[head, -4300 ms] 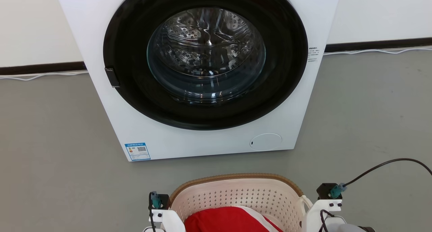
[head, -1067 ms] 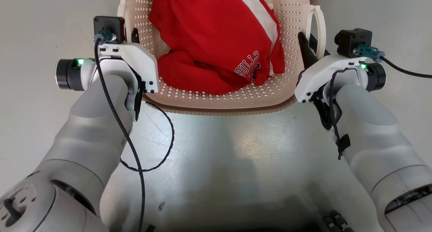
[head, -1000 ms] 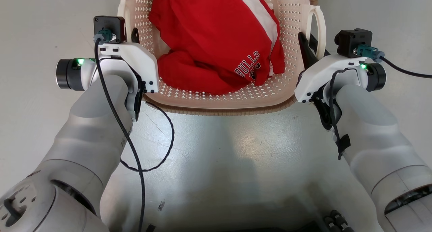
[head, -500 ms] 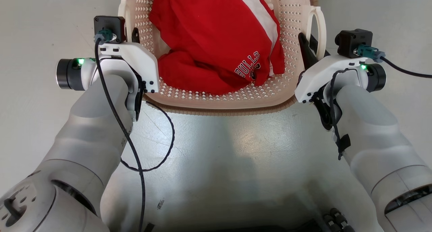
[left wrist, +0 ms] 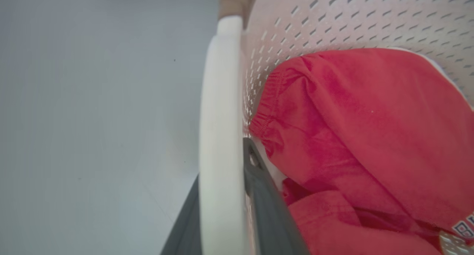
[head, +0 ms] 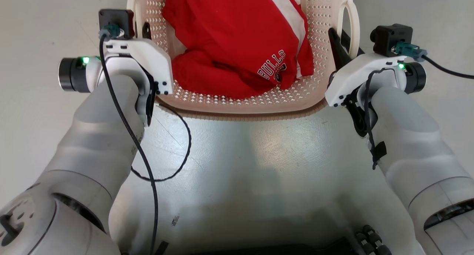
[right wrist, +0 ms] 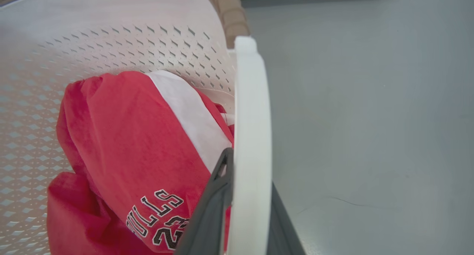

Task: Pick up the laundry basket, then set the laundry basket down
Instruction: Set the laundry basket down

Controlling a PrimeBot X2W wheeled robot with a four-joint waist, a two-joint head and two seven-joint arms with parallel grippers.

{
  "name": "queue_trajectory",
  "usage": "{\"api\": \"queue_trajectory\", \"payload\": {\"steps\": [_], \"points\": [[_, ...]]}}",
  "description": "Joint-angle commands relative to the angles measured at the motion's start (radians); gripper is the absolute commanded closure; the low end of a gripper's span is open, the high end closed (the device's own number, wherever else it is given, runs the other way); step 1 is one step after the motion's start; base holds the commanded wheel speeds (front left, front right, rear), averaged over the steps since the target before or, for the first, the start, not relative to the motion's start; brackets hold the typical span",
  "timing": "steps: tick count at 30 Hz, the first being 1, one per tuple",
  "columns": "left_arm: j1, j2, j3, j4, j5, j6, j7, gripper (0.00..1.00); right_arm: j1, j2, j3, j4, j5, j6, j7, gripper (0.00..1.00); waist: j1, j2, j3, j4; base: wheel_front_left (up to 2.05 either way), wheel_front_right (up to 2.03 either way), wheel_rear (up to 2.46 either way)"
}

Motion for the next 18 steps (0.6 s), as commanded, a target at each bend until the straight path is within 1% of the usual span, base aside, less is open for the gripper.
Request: {"api": "queue_trajectory", "payload": {"steps": [1,5,6,7,8,9,10,11,12,14,15,18], "points": [[-0.020,0.046,0.019,0.002,0.011,0.023,-0.015,1.00,0.040,0.006,0.006,0.004,-0.013,0.006,-0.011,1.00,-0.0001,0.0000,0.005,0.000,0.00,0.00,0.00],[-0.020,0.046,0.029,-0.001,0.017,0.023,-0.015,1.00,0.039,0.006,-0.008,0.011,-0.023,0.006,-0.011,1.00,-0.0001,0.0000,0.012,0.001,0.00,0.00,0.00],[-0.020,0.045,0.031,-0.001,0.019,0.022,-0.015,1.00,0.040,0.006,-0.010,0.012,-0.025,0.006,-0.011,0.98,-0.0001,0.0000,0.013,0.002,0.00,0.00,0.00],[-0.019,0.044,0.033,-0.002,0.021,0.022,-0.015,1.00,0.041,0.006,-0.013,0.014,-0.027,0.006,-0.011,0.95,-0.0001,0.0000,0.013,0.002,0.00,0.00,0.00],[-0.018,0.043,0.035,-0.002,0.022,0.021,-0.015,1.00,0.042,0.006,-0.015,0.017,-0.027,0.006,-0.011,0.82,-0.0001,0.0000,0.012,0.003,0.00,0.00,0.00],[-0.016,0.041,0.038,-0.001,0.023,0.021,-0.015,1.00,0.042,0.006,-0.016,0.019,-0.028,0.006,-0.011,0.66,-0.0001,0.0000,0.012,0.004,0.00,0.00,0.00],[-0.015,0.040,0.040,-0.001,0.024,0.021,-0.015,0.80,0.043,0.006,-0.018,0.020,-0.030,0.006,-0.011,0.46,-0.0001,0.0000,0.010,0.004,0.00,0.00,0.00],[-0.015,0.039,0.041,-0.001,0.026,0.022,-0.015,0.63,0.043,0.006,-0.020,0.021,-0.032,0.006,-0.011,0.05,-0.0001,0.0000,0.009,0.004,0.00,0.00,0.00],[-0.015,0.039,0.045,-0.002,0.027,0.023,-0.015,0.56,0.042,0.006,-0.022,0.021,-0.036,0.006,-0.011,0.00,-0.0001,0.0000,0.008,0.004,0.00,0.00,0.00],[-0.017,0.041,0.060,-0.012,0.031,0.031,-0.015,0.11,0.038,0.006,-0.043,0.009,-0.052,0.006,-0.011,0.00,-0.0001,0.0000,0.007,0.003,0.00,0.00,0.00],[-0.016,0.042,0.067,-0.018,0.032,0.033,-0.015,0.00,0.038,0.006,-0.050,0.003,-0.058,0.006,-0.011,0.00,-0.0001,0.0000,0.007,0.004,0.00,0.00,0.00],[-0.012,0.043,0.084,-0.030,0.039,0.037,-0.015,0.00,0.042,0.006,-0.072,-0.016,-0.076,0.006,-0.011,0.00,-0.0001,0.0000,0.007,0.004,0.00,0.00,0.00]]}}
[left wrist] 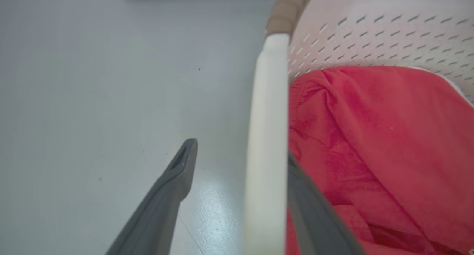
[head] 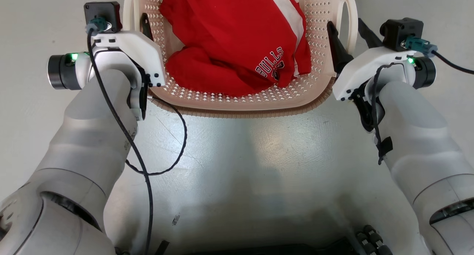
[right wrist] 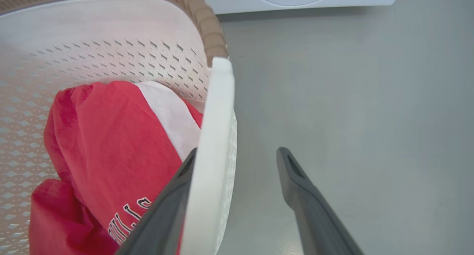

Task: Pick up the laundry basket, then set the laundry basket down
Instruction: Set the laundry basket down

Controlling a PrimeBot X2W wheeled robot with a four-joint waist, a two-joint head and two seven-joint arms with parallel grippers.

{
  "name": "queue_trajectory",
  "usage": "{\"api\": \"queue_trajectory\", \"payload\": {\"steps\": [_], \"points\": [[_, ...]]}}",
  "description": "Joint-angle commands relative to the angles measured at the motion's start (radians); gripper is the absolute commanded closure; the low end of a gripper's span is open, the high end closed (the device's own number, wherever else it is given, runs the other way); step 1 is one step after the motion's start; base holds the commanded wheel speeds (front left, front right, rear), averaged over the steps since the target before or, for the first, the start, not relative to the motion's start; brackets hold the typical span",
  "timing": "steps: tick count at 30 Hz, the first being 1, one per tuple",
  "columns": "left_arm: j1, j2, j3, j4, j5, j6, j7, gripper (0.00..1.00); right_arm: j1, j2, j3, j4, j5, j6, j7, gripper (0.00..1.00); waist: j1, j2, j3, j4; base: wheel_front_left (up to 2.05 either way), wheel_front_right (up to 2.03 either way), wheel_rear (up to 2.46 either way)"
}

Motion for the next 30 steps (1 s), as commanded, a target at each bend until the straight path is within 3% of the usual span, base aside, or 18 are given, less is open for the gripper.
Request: {"api": "queue_trajectory", "payload": {"steps": [1,18,30], "points": [[0.002,0.028,0.023,-0.014,0.015,0.013,-0.006,0.00,0.057,0.017,0.000,-0.016,-0.012,0.002,-0.004,0.00,0.0000,0.0000,-0.001,0.001,0.00,0.00,0.00],[0.050,0.018,0.118,-0.068,0.059,-0.020,-0.006,0.00,0.104,0.017,-0.042,-0.118,-0.012,0.002,-0.004,0.00,0.0000,0.0000,-0.071,-0.015,0.00,0.00,0.00],[0.173,0.040,0.252,-0.219,0.184,-0.015,-0.006,0.00,0.197,0.017,-0.127,-0.234,-0.087,0.002,-0.004,0.00,0.0000,0.0000,-0.233,-0.028,0.00,0.00,0.00]]}}
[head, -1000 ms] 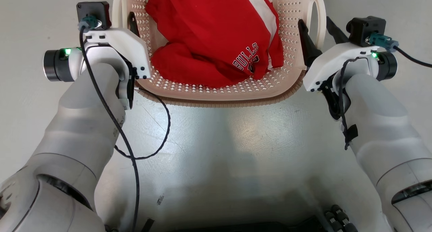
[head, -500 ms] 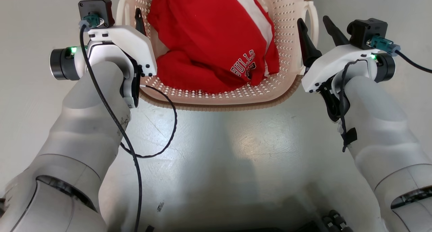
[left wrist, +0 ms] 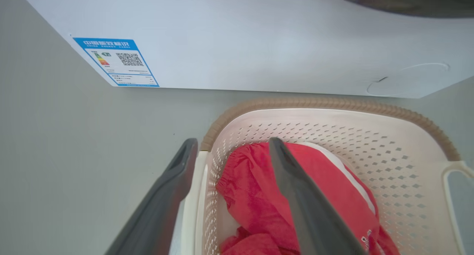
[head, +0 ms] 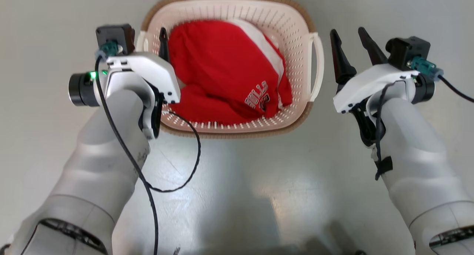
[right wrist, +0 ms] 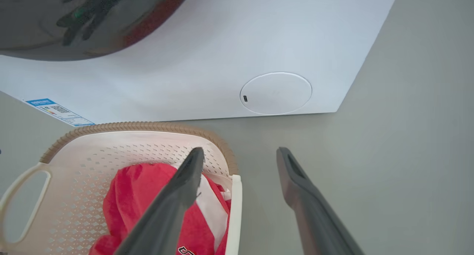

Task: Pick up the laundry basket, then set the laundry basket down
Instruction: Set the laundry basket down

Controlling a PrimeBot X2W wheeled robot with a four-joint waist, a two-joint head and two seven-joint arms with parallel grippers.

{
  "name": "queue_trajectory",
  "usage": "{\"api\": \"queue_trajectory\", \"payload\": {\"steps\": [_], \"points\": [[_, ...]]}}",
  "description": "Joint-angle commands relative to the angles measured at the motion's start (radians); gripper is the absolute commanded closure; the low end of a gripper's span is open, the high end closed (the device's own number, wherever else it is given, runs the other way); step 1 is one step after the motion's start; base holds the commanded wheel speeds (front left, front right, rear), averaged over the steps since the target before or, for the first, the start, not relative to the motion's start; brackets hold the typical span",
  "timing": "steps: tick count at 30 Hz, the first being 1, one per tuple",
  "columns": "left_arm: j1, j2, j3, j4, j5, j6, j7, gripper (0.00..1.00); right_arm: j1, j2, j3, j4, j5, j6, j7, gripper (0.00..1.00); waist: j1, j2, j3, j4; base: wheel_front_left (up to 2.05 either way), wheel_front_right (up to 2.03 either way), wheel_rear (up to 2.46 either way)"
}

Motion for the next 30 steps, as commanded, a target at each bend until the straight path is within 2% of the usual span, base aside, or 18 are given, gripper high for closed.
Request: {"api": "queue_trajectory", "payload": {"steps": [1,8,15,22,30], "points": [[0.034,0.029,0.033,-0.029,0.020,0.000,-0.006,0.00,0.053,0.017,-0.003,-0.032,-0.021,0.002,-0.004,0.00,0.0000,0.0000,-0.056,0.000,0.00,0.00,0.00],[0.187,0.021,0.165,-0.149,0.126,-0.020,-0.006,0.00,0.175,0.012,-0.110,-0.143,-0.133,0.002,-0.004,0.00,0.0000,0.0000,-0.223,0.013,0.00,0.00,0.00],[0.373,0.005,0.295,-0.242,0.227,-0.061,-0.006,0.00,0.308,0.012,-0.178,-0.248,-0.204,0.002,-0.004,0.00,0.0000,0.0000,-0.404,0.024,0.00,0.00,0.00],[0.550,-0.016,0.428,-0.345,0.313,-0.104,-0.006,0.00,0.432,0.003,-0.196,-0.303,-0.226,0.002,-0.004,0.00,0.0000,0.0000,-0.551,0.038,0.00,0.00,0.00],[0.697,-0.041,0.540,-0.442,0.382,-0.146,-0.006,0.00,0.554,-0.004,-0.190,-0.350,-0.232,0.002,-0.004,0.00,0.0000,0.0000,-0.664,0.053,0.00,0.00,0.00]]}}
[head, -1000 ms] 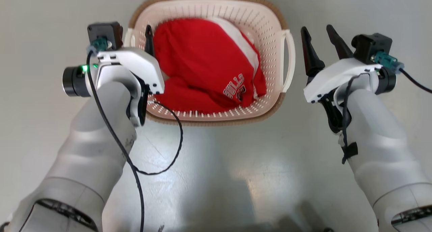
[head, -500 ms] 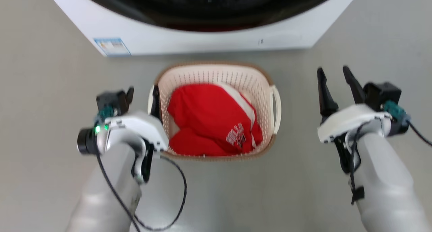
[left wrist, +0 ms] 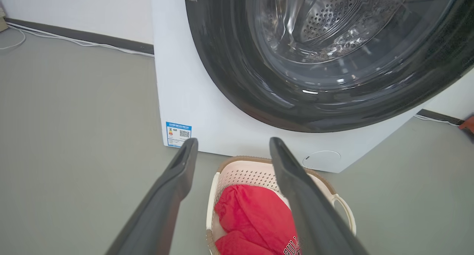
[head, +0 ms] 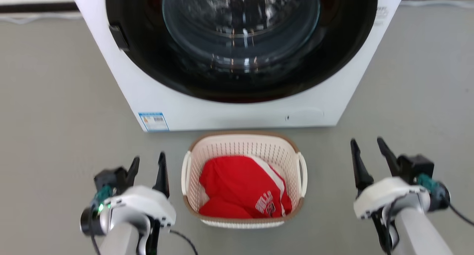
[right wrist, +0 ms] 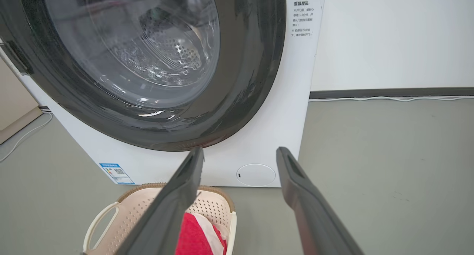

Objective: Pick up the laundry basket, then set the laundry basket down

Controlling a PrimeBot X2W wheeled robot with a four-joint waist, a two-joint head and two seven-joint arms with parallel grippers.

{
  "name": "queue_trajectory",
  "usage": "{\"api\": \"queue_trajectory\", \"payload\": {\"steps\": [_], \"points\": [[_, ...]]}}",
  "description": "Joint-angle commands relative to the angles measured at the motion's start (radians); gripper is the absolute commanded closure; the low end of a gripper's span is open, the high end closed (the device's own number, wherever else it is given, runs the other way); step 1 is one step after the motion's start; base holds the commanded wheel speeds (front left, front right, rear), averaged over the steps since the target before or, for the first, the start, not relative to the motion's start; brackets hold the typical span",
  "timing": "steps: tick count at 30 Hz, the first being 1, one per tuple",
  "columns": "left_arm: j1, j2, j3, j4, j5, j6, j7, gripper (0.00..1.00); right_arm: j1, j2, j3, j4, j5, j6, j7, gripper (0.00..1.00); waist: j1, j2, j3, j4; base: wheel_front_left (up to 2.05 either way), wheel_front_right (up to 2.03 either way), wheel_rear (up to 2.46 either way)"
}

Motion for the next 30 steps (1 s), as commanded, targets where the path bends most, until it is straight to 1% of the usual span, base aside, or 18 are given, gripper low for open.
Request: {"api": "queue_trajectory", "payload": {"steps": [1,7,15,22,27,28,30], "points": [[0.024,0.012,0.047,-0.037,0.014,-0.013,-0.006,0.00,0.029,-0.003,0.025,-0.035,-0.003,0.002,-0.004,0.00,0.0000,-0.0001,-0.066,0.013,0.00,0.00,0.00],[0.140,0.002,0.095,-0.060,0.065,-0.043,-0.006,0.00,0.145,-0.003,0.025,-0.086,-0.001,0.002,-0.004,0.00,0.0000,-0.0001,-0.149,0.014,0.00,0.00,0.00],[0.246,-0.006,0.147,-0.149,0.113,-0.059,-0.006,0.00,0.242,-0.003,-0.017,-0.160,-0.003,0.002,-0.004,0.00,0.0000,-0.0001,-0.188,0.015,0.00,0.00,0.00],[0.278,-0.010,0.177,-0.198,0.121,-0.063,-0.006,0.00,0.277,-0.005,-0.056,-0.191,-0.020,0.002,-0.004,0.00,0.0000,-0.0001,-0.205,0.016,0.00,0.00,0.00],[0.272,-0.011,0.180,-0.186,0.106,-0.063,-0.006,0.00,0.271,-0.007,-0.065,-0.184,-0.032,0.002,-0.004,0.00,0.0000,-0.0001,-0.219,0.011,0.00,0.00,0.00],[0.301,-0.020,0.151,-0.159,0.103,-0.062,0.000,1.00,0.289,0.003,-0.090,-0.155,-0.020,0.000,0.001,1.00,0.0000,-0.0001,-0.220,0.011,0.00,0.00,0.00],[0.313,-0.025,0.150,-0.136,0.103,-0.062,0.001,1.00,0.303,0.009,-0.090,-0.135,-0.019,0.000,0.001,1.00,0.0000,-0.0001,-0.220,0.012,0.00,0.00,0.00]]}}
